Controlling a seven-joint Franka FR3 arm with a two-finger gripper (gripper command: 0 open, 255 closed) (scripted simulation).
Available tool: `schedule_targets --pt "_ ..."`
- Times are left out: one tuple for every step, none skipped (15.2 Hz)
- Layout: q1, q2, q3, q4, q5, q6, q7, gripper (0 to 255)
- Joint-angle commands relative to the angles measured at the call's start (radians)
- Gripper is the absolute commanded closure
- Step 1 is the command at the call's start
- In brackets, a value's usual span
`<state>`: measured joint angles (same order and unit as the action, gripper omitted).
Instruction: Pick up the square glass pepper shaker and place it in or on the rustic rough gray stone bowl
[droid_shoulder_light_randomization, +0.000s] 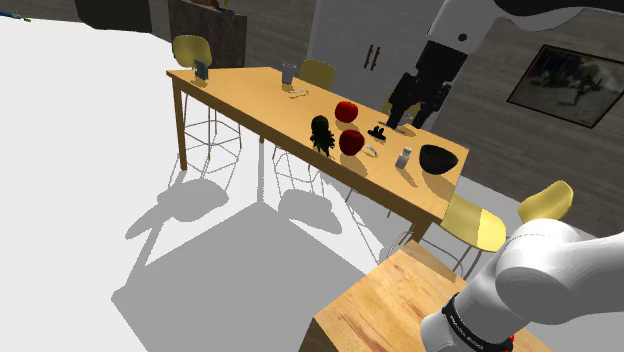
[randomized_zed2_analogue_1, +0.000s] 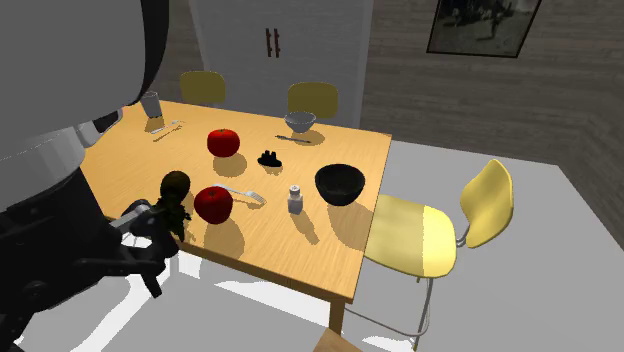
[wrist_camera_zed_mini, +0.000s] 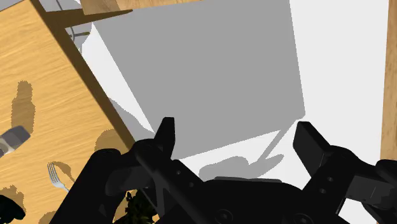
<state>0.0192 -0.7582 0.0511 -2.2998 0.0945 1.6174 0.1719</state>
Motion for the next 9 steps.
schedule_targets --pt "0.0 0.0 0.0 0.0 0.0 0.0 0.0 0" --pt "-0.007 0.007 -0.018 -0.009 -0.013 0.013 -0.024 0" --pt "-0.013 0.016 -0.037 -0.016 -0.026 0.025 -0.047 0" --pt "-0.02 0.026 -0.056 -0.022 -0.038 0.039 -0.07 0" --pt "-0.027 0.037 -0.074 -0.028 -0.051 0.052 -0.094 0" --pt "-0.033 0.05 -0.093 -0.032 -0.063 0.066 -0.117 0" --pt "-0.04 0.063 -0.111 -0.034 -0.075 0.08 -0.14 0" --pt "-0.047 0.078 -0.129 -0.036 -0.086 0.094 -0.163 0" --pt "-0.053 0.094 -0.148 -0.037 -0.097 0.109 -0.186 0"
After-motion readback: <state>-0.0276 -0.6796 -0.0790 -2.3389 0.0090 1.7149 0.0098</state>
